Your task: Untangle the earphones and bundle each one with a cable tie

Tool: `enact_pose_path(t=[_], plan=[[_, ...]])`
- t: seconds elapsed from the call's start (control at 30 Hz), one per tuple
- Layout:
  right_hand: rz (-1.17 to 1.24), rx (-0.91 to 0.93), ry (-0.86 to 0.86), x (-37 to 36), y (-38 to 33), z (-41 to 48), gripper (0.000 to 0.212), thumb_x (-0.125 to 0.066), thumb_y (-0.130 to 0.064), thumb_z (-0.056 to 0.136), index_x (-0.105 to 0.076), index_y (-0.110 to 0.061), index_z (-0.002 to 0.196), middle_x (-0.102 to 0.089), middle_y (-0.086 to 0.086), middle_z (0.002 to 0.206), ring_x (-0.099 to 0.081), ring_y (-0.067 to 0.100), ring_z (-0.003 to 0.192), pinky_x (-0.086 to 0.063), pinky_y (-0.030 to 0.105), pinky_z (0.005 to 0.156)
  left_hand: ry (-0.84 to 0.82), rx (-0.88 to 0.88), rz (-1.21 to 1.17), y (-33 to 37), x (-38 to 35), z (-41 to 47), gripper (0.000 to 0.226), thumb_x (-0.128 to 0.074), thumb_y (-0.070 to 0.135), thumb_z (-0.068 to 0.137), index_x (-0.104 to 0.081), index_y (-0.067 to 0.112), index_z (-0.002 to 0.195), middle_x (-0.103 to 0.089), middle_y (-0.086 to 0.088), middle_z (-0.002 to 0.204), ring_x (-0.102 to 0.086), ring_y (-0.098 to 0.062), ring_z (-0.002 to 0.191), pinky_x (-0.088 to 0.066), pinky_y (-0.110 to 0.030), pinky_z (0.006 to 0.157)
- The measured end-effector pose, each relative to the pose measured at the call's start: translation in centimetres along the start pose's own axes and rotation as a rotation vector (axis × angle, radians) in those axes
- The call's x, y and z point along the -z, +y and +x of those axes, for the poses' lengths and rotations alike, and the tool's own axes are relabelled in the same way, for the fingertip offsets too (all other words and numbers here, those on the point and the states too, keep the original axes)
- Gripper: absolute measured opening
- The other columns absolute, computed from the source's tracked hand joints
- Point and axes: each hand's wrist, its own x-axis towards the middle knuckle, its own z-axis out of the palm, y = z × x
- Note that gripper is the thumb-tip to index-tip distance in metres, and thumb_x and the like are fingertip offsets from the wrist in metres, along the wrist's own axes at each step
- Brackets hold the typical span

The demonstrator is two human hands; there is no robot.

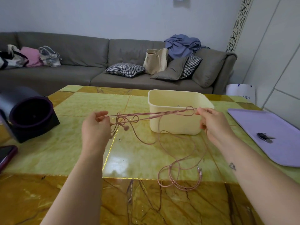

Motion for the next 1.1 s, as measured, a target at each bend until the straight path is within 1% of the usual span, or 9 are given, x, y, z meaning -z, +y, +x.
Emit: enact_pose_path(t=[0.17,0.3,0.4,0.5,0.7,0.83,0.9,1.0,1.1], plan=[[0.537,-0.301,0.001,-0.9,-0.2,-0.3,0.022,-0.049,-0.013,0.097,-0.052,-0.008,0.076,-0.043,0.0,0.05,-0.05,0.016,0.059,-0.046,0.026,0.056,-0.052,0.59,-0.897,0.2,0.2,1.0,0.018,-0.04,0.007,0.098,-0.053,0.01,0.085,-0.047,0.002,0.066,-0.052,-0.007,0.045,-0.053,-0.026,0.062],[0.803,-0.453,0.09,-1.9,-0.3,-0.7,0.027,-0.042,-0.011,0.099,-0.045,-0.008,0.073,-0.04,0.002,0.06,-0.055,0.018,0.062,-0.049,0.024,0.049,-0.053,0.751,-1.104,0.2,0.8,0.4,0.021,-0.03,0.008,0.095,-0.049,0.009,0.088,-0.041,0.004,0.054,-0.023,-0.008,0.031,-0.03,-0.014,0.042],[0.965,-0.496,0.102,-2.5,-0.2,-1.1,0.024,-0.036,-0.007,0.099,-0.042,-0.008,0.076,-0.046,0.008,0.072,-0.058,0.023,0.064,-0.053,0.024,0.045,-0.107,0.708,-0.998,0.2,0.4,0.3,0.024,-0.028,0.013,0.097,-0.045,0.012,0.08,-0.063,-0.002,0.076,-0.018,-0.007,0.029,-0.024,-0.014,0.037],[0.949,-0.459,0.061,-2.6,-0.5,-1.6,0.024,-0.034,-0.008,0.099,-0.039,-0.01,0.075,-0.053,0.012,0.076,-0.06,0.027,0.068,-0.056,0.03,0.054,-0.208,0.638,-0.821,0.3,-0.1,0.5,0.028,-0.027,0.021,0.1,-0.052,0.012,0.089,-0.06,-0.008,0.097,-0.02,-0.006,0.03,-0.021,-0.015,0.034],[0.684,-0.355,-0.283,-2.1,-1.2,-2.7,0.032,-0.037,-0.01,0.094,-0.034,-0.016,0.062,-0.068,0.016,0.085,-0.066,0.027,0.085,-0.053,0.035,0.07,-0.274,0.561,-0.523,-0.6,-0.2,0.7,0.01,-0.049,0.012,0.089,-0.059,0.014,0.089,-0.046,-0.006,0.091,-0.036,-0.013,0.053,-0.041,-0.021,0.039],[0.536,-0.302,-0.5,-2.3,-2.2,-3.7,0.037,-0.035,-0.01,0.094,-0.037,-0.016,0.058,-0.07,0.019,0.092,-0.066,0.027,0.094,-0.05,0.04,0.084,-0.332,0.344,0.069,-0.9,-0.8,0.3,0.01,-0.048,0.009,0.092,-0.057,0.011,0.094,-0.048,-0.006,0.086,-0.042,-0.017,0.068,-0.047,-0.03,0.061],[0.457,-0.262,-0.562,-2.6,-2.5,-4.0,0.045,-0.035,-0.009,0.094,-0.044,-0.016,0.05,-0.07,0.019,0.096,-0.065,0.026,0.095,-0.05,0.04,0.085,-0.442,0.203,0.363,-0.9,-1.0,-0.2,0.027,-0.043,0.005,0.087,-0.055,0.021,0.105,-0.051,-0.007,0.101,-0.049,-0.017,0.077,-0.043,-0.028,0.067],[0.384,-0.226,-0.605,-3.2,-3.0,-4.2,0.048,-0.036,-0.008,0.094,-0.041,-0.016,0.047,-0.07,0.019,0.099,-0.066,0.026,0.092,-0.051,0.04,0.083,-0.482,0.065,0.524,-0.3,-0.9,-0.9,0.05,-0.039,0.001,0.082,-0.05,0.029,0.122,-0.028,-0.005,0.135,-0.046,-0.024,0.111,-0.042,-0.025,0.082],[0.35,-0.207,-0.622,-3.8,-3.3,-4.6,0.05,-0.038,-0.009,0.095,-0.043,-0.017,0.046,-0.069,0.018,0.099,-0.064,0.029,0.09,-0.05,0.042,0.081,-0.397,-0.175,0.524,1.5,-1.0,-2.2,0.053,-0.047,0.004,0.084,-0.048,0.03,0.13,-0.029,-0.002,0.14,-0.033,-0.025,0.127,-0.039,-0.023,0.09]])
